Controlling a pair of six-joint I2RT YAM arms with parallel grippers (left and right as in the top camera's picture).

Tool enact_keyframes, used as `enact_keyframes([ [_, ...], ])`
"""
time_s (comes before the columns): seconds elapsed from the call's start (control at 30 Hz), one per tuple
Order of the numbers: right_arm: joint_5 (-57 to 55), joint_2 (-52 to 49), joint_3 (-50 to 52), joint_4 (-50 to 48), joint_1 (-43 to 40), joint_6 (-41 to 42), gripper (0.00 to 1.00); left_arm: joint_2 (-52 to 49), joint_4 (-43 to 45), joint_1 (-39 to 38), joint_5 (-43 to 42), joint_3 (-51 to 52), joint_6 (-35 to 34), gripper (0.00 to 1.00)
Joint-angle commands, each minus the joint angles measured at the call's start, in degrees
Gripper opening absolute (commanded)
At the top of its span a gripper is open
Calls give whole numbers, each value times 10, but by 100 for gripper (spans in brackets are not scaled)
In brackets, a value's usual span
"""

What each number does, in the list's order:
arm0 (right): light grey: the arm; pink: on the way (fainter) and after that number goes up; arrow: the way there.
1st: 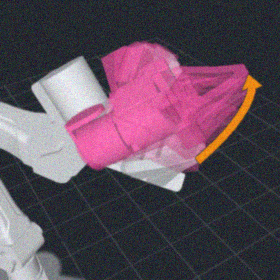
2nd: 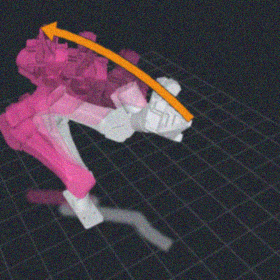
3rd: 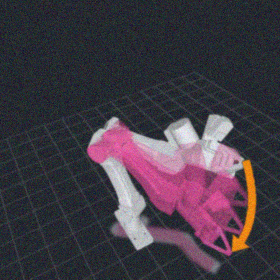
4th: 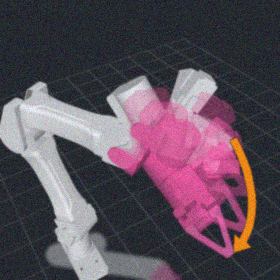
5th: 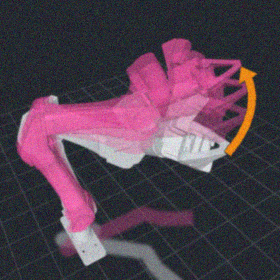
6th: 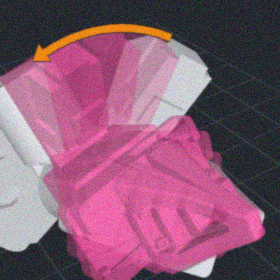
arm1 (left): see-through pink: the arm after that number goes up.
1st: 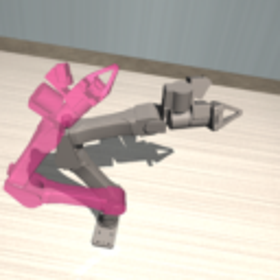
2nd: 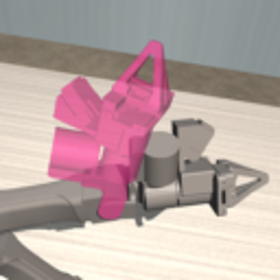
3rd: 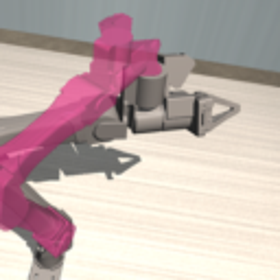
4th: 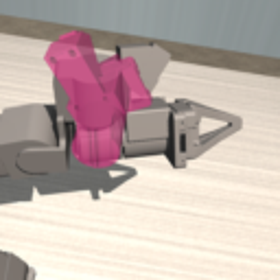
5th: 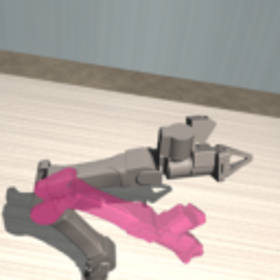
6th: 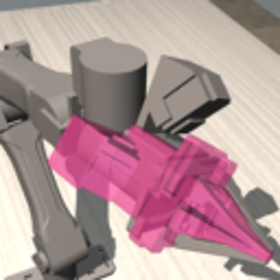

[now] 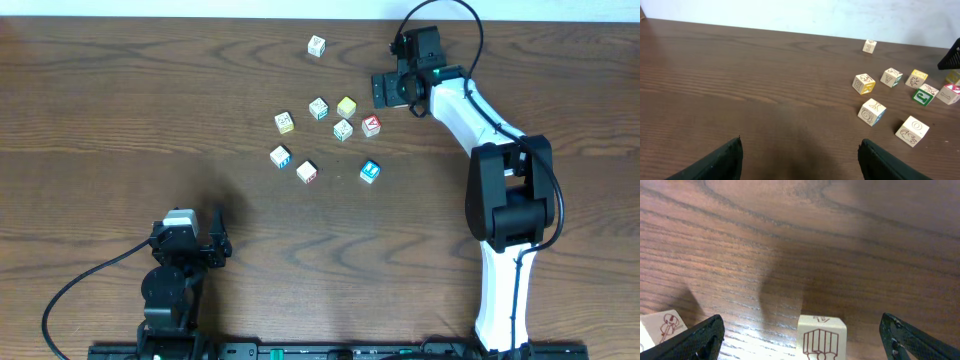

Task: Lift 4 blocks
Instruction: 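Lower the open right gripper around the white gate-picture block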

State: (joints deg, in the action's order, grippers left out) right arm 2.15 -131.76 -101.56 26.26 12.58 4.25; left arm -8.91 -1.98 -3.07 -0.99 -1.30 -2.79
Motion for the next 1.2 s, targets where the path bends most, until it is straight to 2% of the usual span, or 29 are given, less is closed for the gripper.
enact_keyframes([
  [0.0,-7,-3,-8,7,0,-2,95,-1,-21,-1,6,11,5,74],
  [0.27,-36,-3,-8,59,-3,13,91,-10,-21,-1,6,11,5,74],
  [0.43,-36,-3,-8,59,-6,13,75,-10,-21,-1,6,11,5,74],
  [0.67,-36,-3,-8,43,-6,13,72,-11,-21,-1,6,11,5,75],
  [0.87,-36,-3,-8,28,-6,14,61,-11,-21,-1,6,11,5,74],
  [1.17,-37,-3,-8,30,-6,33,61,-21,-21,-1,6,11,5,74],
])
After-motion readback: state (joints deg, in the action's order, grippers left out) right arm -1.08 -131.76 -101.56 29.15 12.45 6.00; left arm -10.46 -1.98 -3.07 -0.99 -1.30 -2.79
